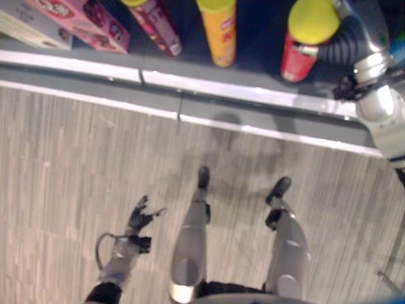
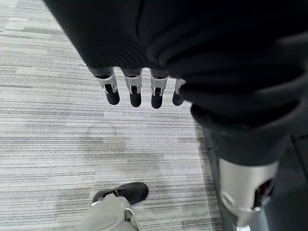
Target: Put the goods on the table back onto the shelves and tidy them up.
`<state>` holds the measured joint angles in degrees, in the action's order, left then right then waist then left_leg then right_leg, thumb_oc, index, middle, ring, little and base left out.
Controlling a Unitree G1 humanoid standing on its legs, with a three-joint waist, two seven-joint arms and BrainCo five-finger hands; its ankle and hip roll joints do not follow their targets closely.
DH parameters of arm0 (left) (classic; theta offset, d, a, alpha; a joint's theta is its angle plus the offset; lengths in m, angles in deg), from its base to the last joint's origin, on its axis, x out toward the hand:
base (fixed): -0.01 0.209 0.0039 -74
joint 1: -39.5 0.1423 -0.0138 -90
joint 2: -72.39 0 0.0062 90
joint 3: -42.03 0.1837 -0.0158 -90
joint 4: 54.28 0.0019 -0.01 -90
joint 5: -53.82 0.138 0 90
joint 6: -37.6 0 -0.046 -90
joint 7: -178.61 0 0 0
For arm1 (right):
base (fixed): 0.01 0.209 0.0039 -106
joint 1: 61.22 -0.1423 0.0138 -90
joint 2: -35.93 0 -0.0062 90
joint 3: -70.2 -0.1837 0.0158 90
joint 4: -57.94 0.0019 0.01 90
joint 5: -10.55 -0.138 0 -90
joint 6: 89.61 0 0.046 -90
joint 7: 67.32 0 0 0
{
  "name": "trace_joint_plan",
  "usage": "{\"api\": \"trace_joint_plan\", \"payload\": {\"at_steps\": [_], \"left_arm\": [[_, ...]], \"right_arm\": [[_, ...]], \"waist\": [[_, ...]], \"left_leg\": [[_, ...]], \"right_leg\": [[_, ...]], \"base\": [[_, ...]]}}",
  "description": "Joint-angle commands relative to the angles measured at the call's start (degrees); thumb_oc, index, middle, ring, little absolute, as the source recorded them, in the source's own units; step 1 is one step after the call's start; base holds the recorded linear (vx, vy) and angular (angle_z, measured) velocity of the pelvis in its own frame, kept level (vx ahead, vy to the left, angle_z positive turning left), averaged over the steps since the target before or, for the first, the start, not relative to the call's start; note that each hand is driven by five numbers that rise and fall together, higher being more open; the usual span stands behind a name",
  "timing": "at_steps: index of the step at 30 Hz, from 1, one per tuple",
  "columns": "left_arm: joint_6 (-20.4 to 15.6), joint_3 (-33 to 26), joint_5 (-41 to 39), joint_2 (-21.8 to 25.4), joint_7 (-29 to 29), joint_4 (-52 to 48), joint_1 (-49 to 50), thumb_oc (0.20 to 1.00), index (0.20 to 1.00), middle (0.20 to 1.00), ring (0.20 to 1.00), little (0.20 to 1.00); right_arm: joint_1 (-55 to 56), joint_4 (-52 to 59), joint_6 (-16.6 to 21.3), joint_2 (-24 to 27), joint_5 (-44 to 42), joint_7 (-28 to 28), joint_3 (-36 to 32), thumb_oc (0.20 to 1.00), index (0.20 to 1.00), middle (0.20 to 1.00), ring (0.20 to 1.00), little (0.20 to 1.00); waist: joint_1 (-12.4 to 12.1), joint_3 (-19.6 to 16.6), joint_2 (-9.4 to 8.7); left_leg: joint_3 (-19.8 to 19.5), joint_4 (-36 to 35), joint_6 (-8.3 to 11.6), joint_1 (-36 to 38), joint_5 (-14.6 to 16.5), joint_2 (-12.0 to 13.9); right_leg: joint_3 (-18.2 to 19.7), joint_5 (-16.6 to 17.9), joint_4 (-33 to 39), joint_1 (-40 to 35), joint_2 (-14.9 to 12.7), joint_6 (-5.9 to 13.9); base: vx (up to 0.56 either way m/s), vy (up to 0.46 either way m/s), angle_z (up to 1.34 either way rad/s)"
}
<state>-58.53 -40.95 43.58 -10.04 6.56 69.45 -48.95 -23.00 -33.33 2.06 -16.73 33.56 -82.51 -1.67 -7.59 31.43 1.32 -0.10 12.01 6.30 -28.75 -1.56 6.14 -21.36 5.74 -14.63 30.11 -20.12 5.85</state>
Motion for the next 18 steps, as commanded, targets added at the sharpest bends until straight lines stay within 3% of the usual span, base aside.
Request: {"api": "trace_joint_plan", "payload": {"at_steps": [1,4,5,18], "left_arm": [[-1.1,2.5,-1.9,4.0,1.6,-1.3,2.4,1.000,1.000,1.000,1.000,1.000],[-1.2,2.8,-1.9,4.0,1.8,-1.4,2.2,1.000,1.000,1.000,1.000,1.000],[-1.3,3.0,-1.9,3.9,1.9,-1.3,2.3,1.000,1.000,1.000,1.000,1.000],[-1.4,4.8,-2.5,3.2,3.5,-1.6,1.2,1.000,1.000,1.000,1.000,1.000]], "right_arm": [[-6.1,-0.9,0.0,1.8,1.7,-5.3,0.4,0.200,0.200,0.200,0.200,0.200],[-6.2,-1.9,-0.4,1.7,1.7,-6.3,-0.2,0.200,0.200,0.200,0.200,0.200],[-6.1,-2.4,-0.4,1.6,1.7,-6.6,-0.2,0.200,0.200,0.200,0.200,0.200],[-2.8,-7.8,-3.3,-3.2,0.3,-13.2,-5.9,0.200,0.200,0.200,0.200,0.200]], "waist": [[-0.5,-1.6,0.57],[-0.6,-1.6,0.74],[-0.7,-1.6,0.91],[-0.3,-1.6,1.83]], "left_leg": [[-0.4,-0.6,1.37,-0.2,4.2,2.0],[-0.5,-0.7,1.03,-1.6,2.8,1.5],[-0.7,-0.6,1.38,-0.7,4.1,1.8],[-1.4,-0.3,1.33,-2.6,4.1,1.0]], "right_leg": [[3.8,-5.6,-5.3,0.2,-4.5,5.27],[3.1,-4.3,-4.8,1.0,-4.9,4.58],[3.6,-5.7,-5.5,0.3,-4.8,5.35],[3.7,-5.8,-5.9,1.7,-5.2,5.51]], "base": [[0.00,0.006,0.09],[0.03,0.000,0.12],[0.00,-0.006,0.14],[0.00,0.000,0.03]]}}
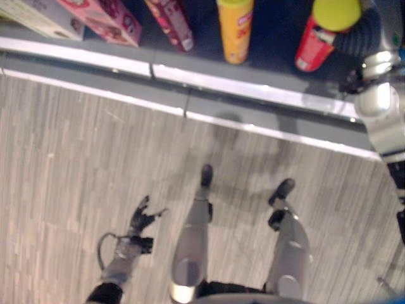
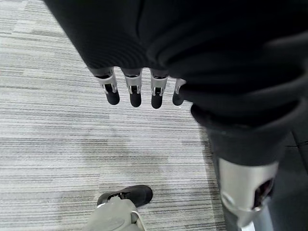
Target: Put the goods on the table back onto the shelves and tidy them up.
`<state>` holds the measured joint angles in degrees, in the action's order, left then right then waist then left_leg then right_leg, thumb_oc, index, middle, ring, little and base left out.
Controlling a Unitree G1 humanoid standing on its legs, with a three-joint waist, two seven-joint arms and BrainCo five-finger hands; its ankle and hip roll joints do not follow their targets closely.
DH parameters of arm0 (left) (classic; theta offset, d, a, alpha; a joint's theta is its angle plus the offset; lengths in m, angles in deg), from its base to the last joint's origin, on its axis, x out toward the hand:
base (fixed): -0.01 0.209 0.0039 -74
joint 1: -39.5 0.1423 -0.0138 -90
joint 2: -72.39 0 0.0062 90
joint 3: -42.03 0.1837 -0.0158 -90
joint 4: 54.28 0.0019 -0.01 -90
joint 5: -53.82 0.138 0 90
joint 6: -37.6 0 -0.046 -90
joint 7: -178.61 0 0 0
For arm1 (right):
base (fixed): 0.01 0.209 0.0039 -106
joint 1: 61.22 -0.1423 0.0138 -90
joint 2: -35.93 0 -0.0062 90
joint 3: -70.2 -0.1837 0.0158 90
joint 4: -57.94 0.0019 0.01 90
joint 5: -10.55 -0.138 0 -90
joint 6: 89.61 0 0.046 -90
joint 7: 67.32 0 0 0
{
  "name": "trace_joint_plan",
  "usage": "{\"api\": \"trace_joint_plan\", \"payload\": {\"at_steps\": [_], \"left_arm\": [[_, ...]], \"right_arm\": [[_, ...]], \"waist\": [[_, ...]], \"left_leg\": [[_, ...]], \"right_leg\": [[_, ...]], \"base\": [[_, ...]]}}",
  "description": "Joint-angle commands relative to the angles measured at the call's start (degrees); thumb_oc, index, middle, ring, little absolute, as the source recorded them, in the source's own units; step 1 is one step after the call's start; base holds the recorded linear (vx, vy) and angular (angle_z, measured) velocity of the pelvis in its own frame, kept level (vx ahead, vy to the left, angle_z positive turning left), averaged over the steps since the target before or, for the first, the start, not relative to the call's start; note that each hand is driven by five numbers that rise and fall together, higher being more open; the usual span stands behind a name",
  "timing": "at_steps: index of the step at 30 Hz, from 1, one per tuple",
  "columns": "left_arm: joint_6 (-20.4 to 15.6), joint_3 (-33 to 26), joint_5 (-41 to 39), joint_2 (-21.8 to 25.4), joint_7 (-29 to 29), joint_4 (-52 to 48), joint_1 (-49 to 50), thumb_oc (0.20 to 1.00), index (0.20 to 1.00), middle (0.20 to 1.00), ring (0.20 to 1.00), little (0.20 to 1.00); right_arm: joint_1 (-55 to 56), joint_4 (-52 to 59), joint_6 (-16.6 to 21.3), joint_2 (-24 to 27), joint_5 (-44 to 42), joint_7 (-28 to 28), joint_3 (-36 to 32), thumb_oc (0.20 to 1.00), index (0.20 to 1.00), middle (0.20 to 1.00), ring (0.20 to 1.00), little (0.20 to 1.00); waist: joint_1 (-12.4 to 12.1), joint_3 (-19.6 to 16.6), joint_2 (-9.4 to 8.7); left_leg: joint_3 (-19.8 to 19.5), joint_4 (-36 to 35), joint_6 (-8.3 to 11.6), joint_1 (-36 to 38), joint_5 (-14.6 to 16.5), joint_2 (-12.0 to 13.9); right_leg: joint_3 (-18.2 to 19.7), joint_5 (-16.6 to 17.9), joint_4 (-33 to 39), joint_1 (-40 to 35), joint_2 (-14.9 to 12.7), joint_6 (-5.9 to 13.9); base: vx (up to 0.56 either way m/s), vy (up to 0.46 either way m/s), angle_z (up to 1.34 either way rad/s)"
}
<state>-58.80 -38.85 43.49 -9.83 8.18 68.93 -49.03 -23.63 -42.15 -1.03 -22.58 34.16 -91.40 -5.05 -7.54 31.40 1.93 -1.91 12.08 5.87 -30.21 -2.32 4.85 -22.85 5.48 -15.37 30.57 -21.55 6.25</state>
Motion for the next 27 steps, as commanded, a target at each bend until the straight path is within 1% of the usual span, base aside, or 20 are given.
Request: {"api": "trace_joint_plan", "payload": {"at_steps": [1,6,7,8,9,10,12,13,17,18,19,21,22,23,24,25,26,27], "left_arm": [[-1.2,2.9,-2.5,2.9,1.9,-1.2,1.3,1.000,1.000,1.000,1.000,1.000],[-1.1,3.5,-2.3,2.7,2.0,-1.2,1.5,1.000,1.000,1.000,1.000,1.000],[-1.0,3.7,-2.0,2.7,2.1,-1.2,1.4,1.000,1.000,1.000,1.000,1.000],[-0.9,3.8,-1.9,2.6,2.0,-1.1,1.5,1.000,1.000,1.000,1.000,1.000],[-0.8,3.9,-1.9,2.5,2.0,-1.1,1.4,1.000,1.000,1.000,1.000,1.000],[-0.8,4.0,-1.8,2.5,2.1,-1.2,1.3,1.000,1.000,1.000,1.000,1.000],[-0.8,4.2,-1.7,2.4,2.2,-1.2,1.3,1.000,1.000,1.000,1.000,1.000],[-0.7,4.3,-1.7,2.4,2.2,-1.2,1.4,1.000,1.000,1.000,1.000,1.000],[-0.7,4.1,-1.7,2.2,2.7,-1.3,1.3,1.000,1.000,1.000,1.000,1.000],[-0.7,4.0,-1.7,2.1,2.7,-1.4,1.1,1.000,1.000,1.000,1.000,1.000],[-0.6,4.1,-1.8,2.1,2.8,-1.3,1.3,1.000,1.000,1.000,1.000,1.000],[-0.4,4.0,-1.8,1.9,2.8,-1.0,1.1,1.000,1.000,1.000,1.000,1.000],[-0.3,3.9,-1.6,1.9,2.9,-1.0,1.0,1.000,1.000,1.000,1.000,1.000],[-0.2,3.9,-1.5,1.8,2.9,-0.9,1.1,1.000,1.000,1.000,1.000,1.000],[0.0,3.8,-1.5,1.7,2.9,-0.9,1.2,1.000,1.000,1.000,1.000,1.000],[-0.1,3.8,-1.5,1.7,3.1,-1.0,1.1,1.000,1.000,1.000,1.000,1.000],[0.0,3.8,-1.5,1.7,3.1,-1.0,1.2,1.000,1.000,1.000,1.000,1.000],[0.0,3.8,-1.4,1.7,3.2,-1.0,1.2,1.000,1.000,1.000,1.000,1.000]], "right_arm": [[-2.2,0.6,-0.4,2.5,-0.4,-4.7,-2.7,0.200,0.200,0.200,0.200,0.200],[-1.7,0.0,-0.8,2.0,-1.3,-6.2,-3.9,0.200,0.200,0.200,0.200,0.200],[-1.3,0.2,-0.9,1.9,-1.6,-6.7,-4.6,0.200,0.200,0.200,0.200,0.200],[-0.9,0.4,-0.8,1.7,-1.7,-6.9,-4.8,0.200,0.200,0.200,0.200,0.200],[-0.5,0.7,-0.9,1.5,-1.7,-7.0,-5.1,0.200,0.200,0.200,0.200,0.200],[-0.1,1.1,-0.9,1.5,-1.6,-7.2,-5.5,0.200,0.200,0.200,0.200,0.200],[0.9,1.8,-1.1,1.2,-1.5,-7.5,-6.2,0.200,0.200,0.200,0.200,0.200],[1.5,1.8,-1.3,1.1,-1.3,-7.6,-6.3,0.200,0.200,0.200,0.200,0.200],[3.3,2.8,-1.5,0.8,-1.5,-8.1,-7.7,0.200,0.200,0.200,0.200,0.200],[3.6,3.3,-1.4,0.5,-1.8,-8.2,-8.2,0.200,0.200,0.200,0.200,0.200],[4.2,3.7,-1.4,0.3,-1.9,-8.2,-8.4,0.200,0.200,0.200,0.200,0.200],[5.3,5.3,-1.3,-0.4,-1.8,-8.1,-8.9,0.200,0.200,0.200,0.200,0.200],[5.7,6.1,-1.2,-0.7,-1.7,-8.1,-9.2,0.200,0.200,0.200,0.200,0.200],[6.3,6.9,-1.2,-1.0,-1.5,-7.9,-9.2,0.200,0.200,0.200,0.200,0.200],[6.9,7.7,-1.2,-1.3,-1.3,-7.7,-9.5,0.200,0.200,0.200,0.200,0.200],[7.2,8.5,-1.1,-1.7,-1.3,-7.9,-9.9,0.200,0.200,0.200,0.200,0.200],[7.7,8.9,-1.1,-1.8,-1.2,-7.8,-10.0,0.200,0.200,0.200,0.200,0.200],[7.9,9.2,-1.0,-1.8,-1.1,-7.8,-10.1,0.200,0.200,0.200,0.200,0.200]], "waist": [[-0.3,-1.6,1.26],[0.0,-1.6,1.26],[0.3,-1.6,1.11],[0.4,-1.6,1.19],[0.5,-1.6,1.16],[0.6,-1.6,1.02],[0.8,-1.6,0.94],[0.9,-1.6,1.02],[1.4,-1.6,0.82],[1.6,-1.6,0.65],[1.6,-1.6,0.69],[1.9,-1.6,0.50],[2.1,-1.6,0.34],[2.1,-1.6,0.33],[2.3,-1.6,0.23],[2.5,-1.6,0.06],[2.5,-1.6,0.08],[2.7,-1.6,0.01]], "left_leg": [[0.4,-0.3,1.74,-1.2,4.9,2.3],[0.4,-0.3,1.76,-1.7,4.8,2.3],[0.5,-0.4,1.46,-3.1,3.3,2.1],[0.3,-0.3,1.76,-2.0,4.8,2.4],[0.3,-0.3,1.72,-2.2,4.6,2.3],[0.4,-0.2,1.46,-3.4,3.4,2.0],[0.4,0.0,1.46,-3.5,3.5,2.0],[0.3,0.1,1.78,-2.4,4.9,2.3],[0.4,0.3,1.83,-2.8,5.0,2.3],[0.5,0.3,1.54,-4.1,3.6,2.0],[0.4,0.4,1.86,-3.0,5.0,2.3],[0.5,0.5,1.88,-3.1,4.9,2.4],[0.6,0.5,1.60,-4.2,3.7,2.1],[0.5,0.6,1.88,-3.2,5.0,2.4],[0.5,0.6,1.89,-3.2,5.0,2.4],[0.8,0.6,1.63,-4.2,3.8,2.2],[0.7,0.6,1.92,-3.1,5.1,2.5],[0.7,0.6,1.93,-3.2,5.1,2.5]], "right_leg": [[5.2,-5.5,-5.3,1.4,-3.8,5.11],[5.3,-5.4,-5.1,1.7,-3.7,5.13],[4.7,-3.9,-4.4,2.7,-4.0,4.48],[5.3,-5.3,-5.0,1.8,-3.7,5.21],[5.4,-5.2,-5.0,2.1,-3.8,5.19],[4.9,-3.9,-4.6,3.0,-4.0,4.49],[4.9,-3.9,-4.5,3.1,-4.0,4.50],[5.5,-5.3,-5.1,2.3,-3.7,5.23],[5.6,-5.3,-5.4,2.8,-3.7,5.25],[5.1,-3.8,-4.7,3.8,-3.9,4.55],[5.7,-5.2,-5.2,2.9,-3.6,5.27],[5.8,-5.0,-5.1,3.0,-3.7,5.24],[5.3,-3.8,-4.7,3.9,-3.9,4.52],[5.9,-5.0,-5.1,3.1,-3.6,5.23],[6.0,-4.9,-5.1,3.0,-3.6,5.22],[5.4,-3.7,-4.5,3.9,-3.8,4.55],[6.0,-4.9,-4.9,3.1,-3.6,5.28],[6.0,-4.9,-4.8,3.1,-3.5,5.27]], "base": [[0.00,0.000,0.00],[-0.02,0.003,0.00],[0.00,0.000,0.00],[0.00,0.000,0.00],[0.00,0.012,0.04],[-0.07,0.030,0.05],[0.00,-0.001,0.04],[0.07,-0.030,0.02],[0.00,0.001,0.00],[0.00,0.000,0.00],[0.00,0.000,0.00],[0.00,0.002,0.00],[0.00,0.000,0.00],[0.00,0.000,0.00],[0.00,0.000,0.00],[0.00,0.000,0.00],[0.00,0.000,0.00],[0.06,-0.018,-0.02]]}}
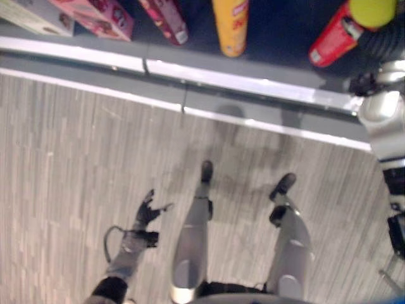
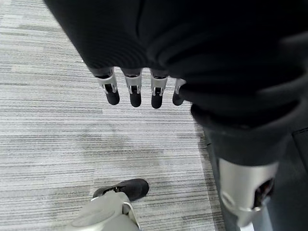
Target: Put the goods on the table back onto the shelves and tidy them up.
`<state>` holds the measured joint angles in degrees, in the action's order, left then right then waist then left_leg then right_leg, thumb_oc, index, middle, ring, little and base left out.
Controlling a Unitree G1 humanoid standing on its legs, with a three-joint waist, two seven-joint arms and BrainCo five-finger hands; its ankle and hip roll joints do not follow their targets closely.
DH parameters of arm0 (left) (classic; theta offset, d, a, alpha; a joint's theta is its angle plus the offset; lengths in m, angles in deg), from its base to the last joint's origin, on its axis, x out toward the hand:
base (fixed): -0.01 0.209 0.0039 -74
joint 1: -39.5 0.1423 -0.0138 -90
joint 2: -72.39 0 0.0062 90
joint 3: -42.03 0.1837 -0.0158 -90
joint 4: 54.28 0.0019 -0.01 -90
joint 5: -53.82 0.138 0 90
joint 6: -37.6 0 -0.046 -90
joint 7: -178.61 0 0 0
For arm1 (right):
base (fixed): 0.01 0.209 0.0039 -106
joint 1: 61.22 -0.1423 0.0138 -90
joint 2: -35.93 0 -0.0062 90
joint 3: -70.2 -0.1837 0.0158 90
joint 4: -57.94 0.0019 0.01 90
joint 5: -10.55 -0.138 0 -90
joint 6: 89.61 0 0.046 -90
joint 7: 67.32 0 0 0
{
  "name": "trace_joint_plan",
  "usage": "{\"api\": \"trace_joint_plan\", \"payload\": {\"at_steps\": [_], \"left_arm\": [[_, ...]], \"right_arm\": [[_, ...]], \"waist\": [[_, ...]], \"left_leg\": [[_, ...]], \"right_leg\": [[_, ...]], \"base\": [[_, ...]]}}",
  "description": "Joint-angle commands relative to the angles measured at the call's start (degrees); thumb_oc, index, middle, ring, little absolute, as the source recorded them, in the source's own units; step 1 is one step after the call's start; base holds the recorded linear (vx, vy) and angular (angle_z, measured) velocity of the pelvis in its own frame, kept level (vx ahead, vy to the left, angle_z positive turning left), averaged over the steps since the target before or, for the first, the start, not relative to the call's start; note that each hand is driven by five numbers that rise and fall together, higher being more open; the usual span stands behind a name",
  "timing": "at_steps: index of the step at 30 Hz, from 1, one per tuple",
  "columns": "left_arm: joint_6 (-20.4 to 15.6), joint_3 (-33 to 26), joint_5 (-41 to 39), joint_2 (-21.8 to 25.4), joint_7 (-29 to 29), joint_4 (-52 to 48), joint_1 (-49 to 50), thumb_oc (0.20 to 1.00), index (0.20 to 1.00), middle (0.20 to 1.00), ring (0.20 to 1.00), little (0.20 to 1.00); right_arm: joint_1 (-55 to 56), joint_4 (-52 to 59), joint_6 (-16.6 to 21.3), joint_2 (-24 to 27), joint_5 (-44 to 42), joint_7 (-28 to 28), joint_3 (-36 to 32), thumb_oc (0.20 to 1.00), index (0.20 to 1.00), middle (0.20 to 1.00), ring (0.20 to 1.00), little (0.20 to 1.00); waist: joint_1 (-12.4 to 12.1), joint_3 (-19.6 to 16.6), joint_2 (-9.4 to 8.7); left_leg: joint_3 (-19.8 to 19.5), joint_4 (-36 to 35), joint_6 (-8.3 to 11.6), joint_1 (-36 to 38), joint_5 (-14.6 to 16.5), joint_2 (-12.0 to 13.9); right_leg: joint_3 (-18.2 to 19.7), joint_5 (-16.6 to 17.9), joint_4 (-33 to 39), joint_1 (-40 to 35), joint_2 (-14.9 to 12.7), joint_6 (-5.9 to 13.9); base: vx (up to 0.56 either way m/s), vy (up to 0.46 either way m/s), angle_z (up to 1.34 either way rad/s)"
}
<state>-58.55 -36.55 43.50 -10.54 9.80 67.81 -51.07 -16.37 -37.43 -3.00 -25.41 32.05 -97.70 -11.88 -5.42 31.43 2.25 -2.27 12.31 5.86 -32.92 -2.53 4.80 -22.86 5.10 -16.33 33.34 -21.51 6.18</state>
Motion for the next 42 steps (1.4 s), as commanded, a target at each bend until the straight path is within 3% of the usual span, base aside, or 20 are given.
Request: {"api": "trace_joint_plan", "payload": {"at_steps": [1,3,4,11,12,13,15,16,18,19,20,21,33,37,38,42], "left_arm": [[-0.2,1.6,-1.5,2.4,1.7,0.1,3.3,1.000,1.000,1.000,1.000,1.000],[-0.2,1.5,-1.5,2.5,1.8,-0.1,3.2,1.000,1.000,1.000,1.000,1.000],[-0.3,1.4,-1.4,2.6,1.8,-0.1,3.4,1.000,1.000,1.000,1.000,1.000],[-0.3,1.4,-1.6,2.7,1.8,-0.2,3.6,1.000,1.000,1.000,1.000,1.000],[-0.3,1.3,-1.6,2.8,1.9,-0.3,3.3,1.000,1.000,1.000,1.000,1.000],[-0.3,1.4,-1.5,2.8,1.9,-0.2,3.5,1.000,1.000,1.000,1.000,1.000],[-0.3,1.5,-1.6,2.7,1.9,-0.1,3.5,1.000,1.000,1.000,1.000,1.000],[-0.3,1.3,-1.6,2.8,2.0,-0.1,3.4,1.000,1.000,1.000,1.000,1.000],[-0.2,1.4,-1.5,2.8,2.0,0.1,3.6,1.000,1.000,1.000,1.000,1.000],[-0.2,1.4,-1.4,2.8,2.0,0.2,3.3,1.000,1.000,1.000,1.000,1.000],[-0.1,1.5,-1.4,2.7,2.0,0.2,3.6,1.000,1.000,1.000,1.000,1.000],[-0.1,1.5,-1.4,2.8,2.0,0.2,3.6,1.000,1.000,1.000,1.000,1.000],[0.1,1.7,-1.7,2.8,1.9,0.4,2.9,1.000,1.000,1.000,1.000,1.000],[0.3,1.8,-2.1,2.8,1.7,0.8,2.8,1.000,1.000,1.000,1.000,1.000],[0.5,1.8,-2.2,2.7,1.6,0.8,2.6,1.000,1.000,1.000,1.000,1.000],[0.8,2.0,-2.2,2.6,1.6,1.2,2.8,1.000,1.000,1.000,1.000,1.000]], "right_arm": [[0.6,4.6,1.1,0.6,0.7,-1.6,-3.3,0.200,0.200,0.200,0.200,0.200],[0.6,4.2,1.1,0.8,0.5,-1.6,-3.4,0.200,0.200,0.200,0.200,0.200],[0.4,3.8,1.0,1.0,0.3,-1.6,-3.1,0.200,0.200,0.200,0.200,0.200],[-0.4,2.7,1.0,1.5,-0.2,-1.6,-2.6,0.200,0.200,0.200,0.200,0.200],[-0.6,2.6,0.8,1.7,-0.2,-1.6,-2.7,0.200,0.200,0.200,0.200,0.200],[-0.5,2.5,0.8,1.6,-0.3,-1.6,-2.5,0.200,0.200,0.200,0.200,0.200],[-0.7,2.0,0.8,1.6,-0.7,-1.6,-2.4,0.200,0.200,0.200,0.200,0.200],[-0.9,2.0,0.8,1.7,-0.8,-1.7,-2.5,0.200,0.200,0.200,0.200,0.200],[-0.7,1.9,0.7,1.5,-0.8,-1.6,-2.4,0.200,0.200,0.200,0.200,0.200],[-1.0,1.7,0.8,1.4,-0.9,-1.8,-2.5,0.482,0.482,0.482,0.482,0.482],[-0.8,1.7,0.8,1.2,-1.1,-1.9,-2.5,0.699,0.699,0.699,0.699,0.699],[-0.8,1.6,0.8,1.1,-1.2,-2.0,-2.6,1.000,1.000,1.000,1.000,1.000],[-1.2,2.3,1.7,0.5,-3.4,-2.1,-2.8,1.000,1.000,1.000,1.000,1.000],[-1.0,3.8,3.6,-0.7,-7.3,-2.6,-4.0,1.000,1.000,1.000,1.000,1.000],[-0.8,5.3,4.5,-1.5,-8.8,-3.2,-5.1,1.000,1.000,1.000,1.000,1.000],[1.6,6.6,6.0,-3.7,-12.1,-3.2,-6.5,1.000,1.000,1.000,1.000,1.000]], "waist": [[0.6,-1.6,-0.35],[0.7,-1.6,-0.49],[0.5,-1.6,-0.42],[0.6,-1.6,-0.61],[0.7,-1.6,-0.69],[0.6,-1.6,-0.56],[0.5,-1.6,-0.58],[0.5,-1.6,-0.73],[0.5,-1.6,-0.62],[0.6,-1.6,-0.76],[0.6,-1.6,-0.65],[0.5,-1.6,-0.64],[0.6,-1.6,-0.77],[0.5,-1.6,-0.93],[0.6,-1.6,-1.14],[0.7,-1.6,-1.24]], "left_leg": [[1.0,0.4,1.95,-0.5,5.3,2.6],[1.1,0.3,1.69,-1.7,4.0,2.3],[1.0,0.4,2.04,-0.6,5.3,2.7],[0.9,0.2,2.09,-0.5,5.3,2.7],[1.0,0.1,1.80,-1.8,3.8,2.3],[0.9,0.2,2.11,-0.6,5.2,2.6],[0.9,0.2,2.15,-0.6,5.1,2.6],[1.1,0.0,1.85,-1.8,3.6,2.3],[1.0,0.1,2.16,-0.5,5.1,2.6],[1.1,-0.1,1.84,-1.7,3.6,2.3],[0.9,-0.1,2.15,-0.5,5.0,2.6],[0.9,0.0,2.17,-0.5,5.0,2.6],[1.0,-0.2,2.20,-0.2,4.9,2.7],[0.9,-0.3,2.18,-0.1,4.8,2.8],[0.9,-0.4,1.84,-1.5,3.4,2.5],[0.8,-0.2,2.13,-0.6,4.9,2.8]], "right_leg": [[6.1,-4.4,-3.8,0.4,-3.4,5.32],[5.5,-3.1,-3.2,1.2,-3.6,4.64],[6.0,-4.4,-3.6,0.2,-3.4,5.40],[6.0,-4.3,-3.7,0.3,-3.4,5.40],[5.5,-2.9,-3.1,1.2,-3.6,4.70],[6.0,-4.3,-3.7,0.3,-3.3,5.42],[5.9,-4.2,-3.7,0.3,-3.4,5.44],[5.3,-2.7,-3.0,1.2,-3.6,4.76],[5.9,-4.2,-3.5,0.2,-3.3,5.48],[5.3,-2.8,-2.9,1.0,-3.6,4.73],[5.9,-4.2,-3.5,0.1,-3.3,5.43],[5.9,-4.2,-3.5,0.1,-3.3,5.45],[5.7,-4.0,-3.3,-0.1,-3.4,5.57],[5.6,-4.0,-3.1,-0.4,-3.3,5.60],[4.9,-2.6,-2.6,0.5,-3.5,4.94],[5.5,-4.1,-3.4,-0.1,-3.2,5.72]], "base": [[0.00,0.000,0.00],[-0.04,0.004,-0.01],[0.00,0.000,0.00],[0.00,-0.002,0.00],[0.00,0.000,0.00],[0.00,0.000,0.00],[0.00,-0.001,0.01],[0.00,0.000,0.00],[0.00,0.000,0.00],[0.00,0.000,0.00],[0.00,0.000,0.00],[0.07,-0.019,0.00],[0.00,0.000,0.00],[-0.02,0.006,0.00],[0.00,0.000,0.00],[0.02,-0.003,0.00]]}}
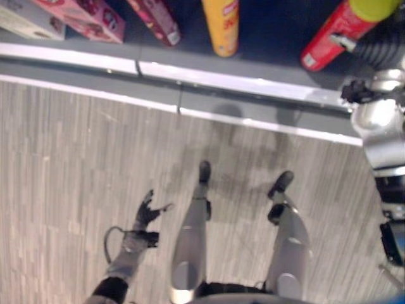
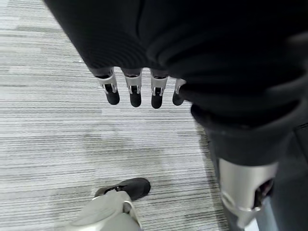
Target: Put the goods on the table back onto the shelves and tidy them up.
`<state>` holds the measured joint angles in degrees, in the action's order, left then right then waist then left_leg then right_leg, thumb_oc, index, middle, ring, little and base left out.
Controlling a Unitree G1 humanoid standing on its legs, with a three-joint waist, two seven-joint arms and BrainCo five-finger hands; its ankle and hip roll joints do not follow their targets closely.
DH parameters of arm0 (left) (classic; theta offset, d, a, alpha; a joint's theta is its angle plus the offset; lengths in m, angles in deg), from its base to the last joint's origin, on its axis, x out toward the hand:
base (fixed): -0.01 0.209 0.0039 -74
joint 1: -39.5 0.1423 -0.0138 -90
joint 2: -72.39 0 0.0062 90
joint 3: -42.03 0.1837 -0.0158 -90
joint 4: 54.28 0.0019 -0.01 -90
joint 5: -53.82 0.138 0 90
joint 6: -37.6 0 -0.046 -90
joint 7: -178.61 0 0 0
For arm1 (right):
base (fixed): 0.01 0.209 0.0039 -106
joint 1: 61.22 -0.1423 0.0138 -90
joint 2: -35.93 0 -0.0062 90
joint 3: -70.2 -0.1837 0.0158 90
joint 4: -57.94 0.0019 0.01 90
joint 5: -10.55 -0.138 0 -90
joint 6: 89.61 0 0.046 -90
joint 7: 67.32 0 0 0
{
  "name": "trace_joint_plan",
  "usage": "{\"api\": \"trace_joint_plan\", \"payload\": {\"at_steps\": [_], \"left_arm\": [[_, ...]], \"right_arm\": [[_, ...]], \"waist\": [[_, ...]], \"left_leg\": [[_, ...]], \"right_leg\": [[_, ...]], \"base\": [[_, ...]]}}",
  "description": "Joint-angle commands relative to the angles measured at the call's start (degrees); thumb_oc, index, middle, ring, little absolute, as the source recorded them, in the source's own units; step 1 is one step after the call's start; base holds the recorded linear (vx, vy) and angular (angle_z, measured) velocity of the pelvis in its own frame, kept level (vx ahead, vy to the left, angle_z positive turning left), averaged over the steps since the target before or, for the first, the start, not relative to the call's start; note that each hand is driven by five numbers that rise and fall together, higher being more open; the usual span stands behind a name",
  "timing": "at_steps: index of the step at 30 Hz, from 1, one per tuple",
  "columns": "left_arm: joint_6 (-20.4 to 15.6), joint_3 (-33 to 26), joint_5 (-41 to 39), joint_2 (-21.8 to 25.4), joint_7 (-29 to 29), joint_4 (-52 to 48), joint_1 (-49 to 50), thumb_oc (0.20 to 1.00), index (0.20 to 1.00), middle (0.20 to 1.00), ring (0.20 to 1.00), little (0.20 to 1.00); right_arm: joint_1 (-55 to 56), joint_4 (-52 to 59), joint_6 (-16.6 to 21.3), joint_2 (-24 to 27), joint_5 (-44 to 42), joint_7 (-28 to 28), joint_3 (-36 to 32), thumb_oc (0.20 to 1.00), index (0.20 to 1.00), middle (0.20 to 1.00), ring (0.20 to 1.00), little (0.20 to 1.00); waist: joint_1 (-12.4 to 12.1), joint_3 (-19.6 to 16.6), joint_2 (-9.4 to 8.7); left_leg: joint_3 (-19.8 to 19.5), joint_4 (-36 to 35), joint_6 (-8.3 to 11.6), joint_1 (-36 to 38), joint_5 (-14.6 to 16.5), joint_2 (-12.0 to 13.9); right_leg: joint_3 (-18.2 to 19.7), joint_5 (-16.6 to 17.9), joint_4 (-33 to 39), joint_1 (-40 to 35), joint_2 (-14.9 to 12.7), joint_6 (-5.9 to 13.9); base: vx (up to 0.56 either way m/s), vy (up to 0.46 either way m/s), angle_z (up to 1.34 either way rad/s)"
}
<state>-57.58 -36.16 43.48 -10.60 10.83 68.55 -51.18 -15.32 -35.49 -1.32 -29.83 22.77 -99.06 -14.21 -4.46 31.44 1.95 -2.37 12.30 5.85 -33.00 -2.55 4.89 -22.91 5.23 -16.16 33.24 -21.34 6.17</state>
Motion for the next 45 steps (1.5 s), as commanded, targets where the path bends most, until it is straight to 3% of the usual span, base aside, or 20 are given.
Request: {"api": "trace_joint_plan", "payload": {"at_steps": [1,18,45], "left_arm": [[-0.1,1.7,-2.1,2.7,0.6,0.5,2.9,1.000,1.000,1.000,1.000,1.000],[-0.1,0.6,-3.5,3.5,-0.4,-0.2,3.1,1.000,1.000,1.000,1.000,1.000],[-0.2,0.9,-4.3,4.5,-1.8,-0.4,3.6,1.000,1.000,1.000,1.000,1.000]], "right_arm": [[1.3,4.8,4.5,0.3,-3.6,-1.5,-4.4,1.000,1.000,1.000,1.000,1.000],[6.2,-1.1,7.8,-4.6,-16.4,2.7,-4.0,1.000,1.000,1.000,1.000,1.000],[-0.1,-7.5,6.8,0.7,-17.5,4.3,-0.9,1.000,1.000,1.000,1.000,1.000]], "waist": [[-0.2,-1.6,-1.06],[-0.5,-1.6,-2.63],[-1.7,-1.6,-2.04]], "left_leg": [[0.9,-0.1,2.16,-0.7,4.9,2.7],[0.5,0.1,2.37,-3.2,4.4,2.9],[0.5,-0.4,2.54,-2.8,4.1,2.8]], "right_leg": [[5.5,-4.2,-3.6,0.1,-3.4,5.72],[5.1,-4.2,-4.1,2.1,-3.5,5.58],[5.2,-4.2,-4.5,2.3,-3.4,5.58]], "base": [[0.00,0.000,0.00],[0.00,0.000,0.00],[0.00,0.000,0.00]]}}
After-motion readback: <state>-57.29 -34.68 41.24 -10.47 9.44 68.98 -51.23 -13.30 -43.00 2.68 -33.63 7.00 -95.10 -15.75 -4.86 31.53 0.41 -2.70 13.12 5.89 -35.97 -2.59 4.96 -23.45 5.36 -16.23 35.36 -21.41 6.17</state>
